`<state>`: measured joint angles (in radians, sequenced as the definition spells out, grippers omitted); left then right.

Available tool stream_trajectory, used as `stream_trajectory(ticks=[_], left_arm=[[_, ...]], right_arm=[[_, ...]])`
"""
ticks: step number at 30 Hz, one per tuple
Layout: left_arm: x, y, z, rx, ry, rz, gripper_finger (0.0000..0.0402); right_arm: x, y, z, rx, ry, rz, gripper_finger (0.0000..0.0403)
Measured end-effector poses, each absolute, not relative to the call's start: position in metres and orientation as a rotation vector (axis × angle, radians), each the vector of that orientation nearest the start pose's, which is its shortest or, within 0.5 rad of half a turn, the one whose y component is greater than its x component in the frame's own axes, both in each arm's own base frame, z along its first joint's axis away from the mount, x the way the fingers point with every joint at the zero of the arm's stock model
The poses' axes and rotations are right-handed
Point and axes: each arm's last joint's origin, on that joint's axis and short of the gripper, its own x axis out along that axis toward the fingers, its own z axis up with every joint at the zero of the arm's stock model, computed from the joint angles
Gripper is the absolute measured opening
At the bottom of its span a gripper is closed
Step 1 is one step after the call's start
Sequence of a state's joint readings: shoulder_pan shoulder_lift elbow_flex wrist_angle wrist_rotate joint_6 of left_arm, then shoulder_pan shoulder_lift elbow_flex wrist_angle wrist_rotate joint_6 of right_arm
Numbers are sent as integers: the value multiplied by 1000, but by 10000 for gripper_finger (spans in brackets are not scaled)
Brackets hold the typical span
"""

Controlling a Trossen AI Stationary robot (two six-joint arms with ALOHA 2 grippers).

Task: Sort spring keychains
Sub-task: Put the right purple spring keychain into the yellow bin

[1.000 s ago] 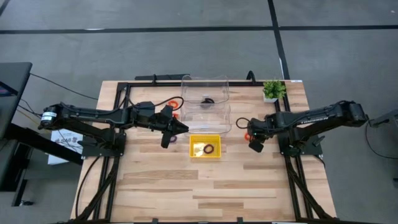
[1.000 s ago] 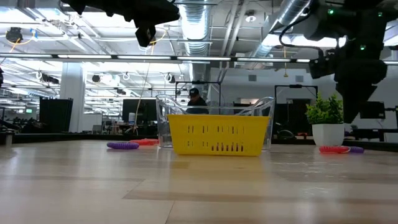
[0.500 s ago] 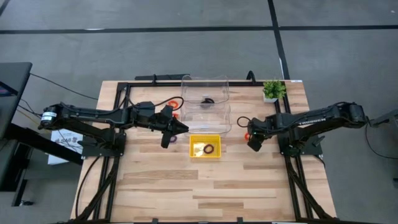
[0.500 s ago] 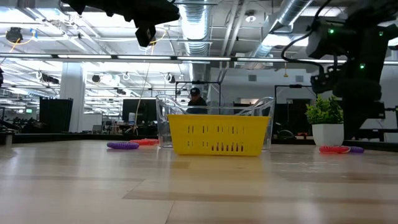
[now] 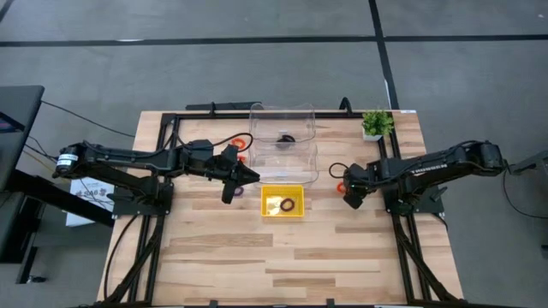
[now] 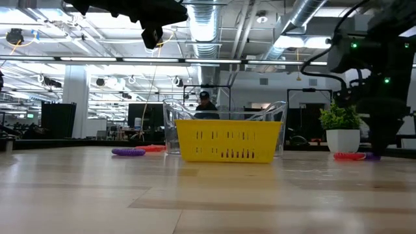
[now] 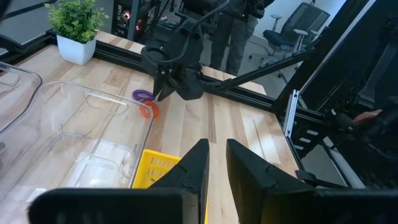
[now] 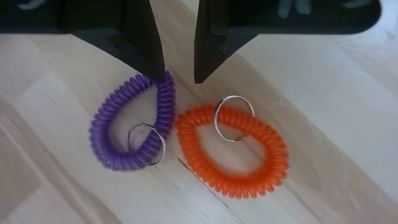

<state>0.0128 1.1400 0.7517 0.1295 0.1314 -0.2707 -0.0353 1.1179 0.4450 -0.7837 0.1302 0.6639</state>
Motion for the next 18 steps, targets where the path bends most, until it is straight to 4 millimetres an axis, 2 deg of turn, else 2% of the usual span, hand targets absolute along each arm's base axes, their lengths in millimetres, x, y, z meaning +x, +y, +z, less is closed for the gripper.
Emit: stream_trajectory(ticks=[18], left_arm=[[253, -1, 281, -288, 273, -83, 53]], right_arm=[[148, -9, 139, 473, 1317, -580, 76]])
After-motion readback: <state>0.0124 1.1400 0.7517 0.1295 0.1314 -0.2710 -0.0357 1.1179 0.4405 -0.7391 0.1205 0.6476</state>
